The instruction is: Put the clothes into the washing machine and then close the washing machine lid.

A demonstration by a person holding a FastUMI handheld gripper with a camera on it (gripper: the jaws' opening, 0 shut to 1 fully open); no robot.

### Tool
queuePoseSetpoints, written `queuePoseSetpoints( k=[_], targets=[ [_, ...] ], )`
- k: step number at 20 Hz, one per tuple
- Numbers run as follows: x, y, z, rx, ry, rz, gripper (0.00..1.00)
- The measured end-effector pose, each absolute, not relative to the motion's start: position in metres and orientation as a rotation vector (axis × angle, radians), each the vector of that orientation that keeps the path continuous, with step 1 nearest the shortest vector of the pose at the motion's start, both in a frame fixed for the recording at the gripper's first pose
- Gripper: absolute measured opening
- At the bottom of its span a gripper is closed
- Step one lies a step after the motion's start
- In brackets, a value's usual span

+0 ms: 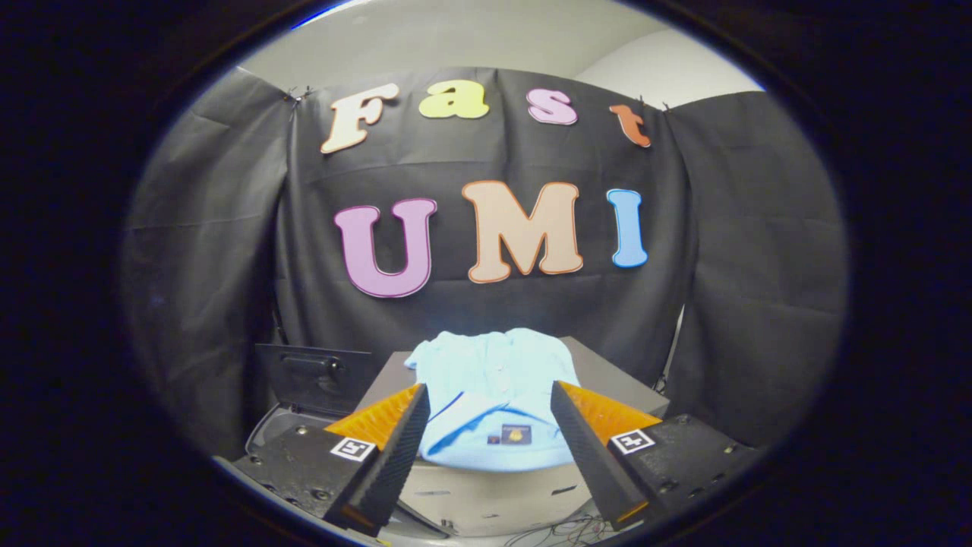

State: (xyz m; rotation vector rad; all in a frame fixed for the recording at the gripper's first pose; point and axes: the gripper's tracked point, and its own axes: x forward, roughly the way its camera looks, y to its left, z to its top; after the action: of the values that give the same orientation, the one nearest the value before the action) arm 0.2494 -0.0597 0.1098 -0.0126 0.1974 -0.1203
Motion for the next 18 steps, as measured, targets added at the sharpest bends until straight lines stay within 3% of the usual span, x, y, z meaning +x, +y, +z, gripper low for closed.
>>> queuePoseSetpoints(
  k=[10,16,18],
  targets=[
    [0.369,-0.079,0.043,0.017,0.494,-0.163,0.97],
    [0.391,-0.073,-0.010,-0.047,0.708,-0.195,0.98],
    [0.397,-0.072,-0.011,-0.039,0.701,-0.185,1.00]
  ],
)
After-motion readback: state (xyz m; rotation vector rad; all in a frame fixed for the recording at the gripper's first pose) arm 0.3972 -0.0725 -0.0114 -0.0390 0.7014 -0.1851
